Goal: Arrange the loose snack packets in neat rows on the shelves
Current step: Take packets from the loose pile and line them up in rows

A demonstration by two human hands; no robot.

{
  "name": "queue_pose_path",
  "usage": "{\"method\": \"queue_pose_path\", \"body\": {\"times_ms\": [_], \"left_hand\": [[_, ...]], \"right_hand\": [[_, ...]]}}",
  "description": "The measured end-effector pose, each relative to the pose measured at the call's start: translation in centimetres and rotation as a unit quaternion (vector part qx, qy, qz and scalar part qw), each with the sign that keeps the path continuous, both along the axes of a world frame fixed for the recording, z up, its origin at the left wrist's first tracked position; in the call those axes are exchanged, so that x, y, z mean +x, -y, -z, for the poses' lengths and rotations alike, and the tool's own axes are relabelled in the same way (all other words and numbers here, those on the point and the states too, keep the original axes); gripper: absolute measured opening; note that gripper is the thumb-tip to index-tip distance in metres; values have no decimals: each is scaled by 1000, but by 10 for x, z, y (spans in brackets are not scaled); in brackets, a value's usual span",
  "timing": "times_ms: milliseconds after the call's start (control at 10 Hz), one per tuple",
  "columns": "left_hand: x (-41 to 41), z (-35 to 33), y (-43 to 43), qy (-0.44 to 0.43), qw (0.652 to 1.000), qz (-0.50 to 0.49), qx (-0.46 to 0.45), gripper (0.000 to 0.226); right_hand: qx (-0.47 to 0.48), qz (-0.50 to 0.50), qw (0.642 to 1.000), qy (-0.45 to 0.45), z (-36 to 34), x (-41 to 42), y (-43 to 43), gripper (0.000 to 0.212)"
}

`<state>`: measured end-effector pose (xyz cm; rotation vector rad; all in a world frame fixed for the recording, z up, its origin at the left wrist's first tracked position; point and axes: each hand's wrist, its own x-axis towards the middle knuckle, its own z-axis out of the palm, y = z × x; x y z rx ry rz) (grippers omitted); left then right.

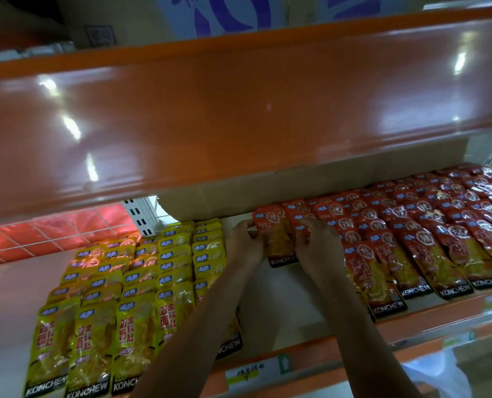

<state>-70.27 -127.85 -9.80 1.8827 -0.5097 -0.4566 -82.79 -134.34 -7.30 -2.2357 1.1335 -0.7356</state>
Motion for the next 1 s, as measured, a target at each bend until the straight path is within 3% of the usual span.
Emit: {"method": "queue_pose_path", "body": {"times_ms": [500, 800, 900, 1000], "left_hand": [[-11, 3, 6, 146, 984, 44, 97, 42], [-13, 1, 3, 180, 972, 49, 146, 40], [-15, -12, -10, 255, 952, 55, 159, 37], [-7, -21, -23, 274, 949, 67, 143, 38]], "right_hand": [[23, -8, 999, -25, 1, -4, 0, 37], [46, -17, 998, -32, -4, 1, -9, 29], [44, -38, 998, -37, -6, 11, -16, 30], [39, -67, 996, -53, -7, 25, -28, 31]]}}
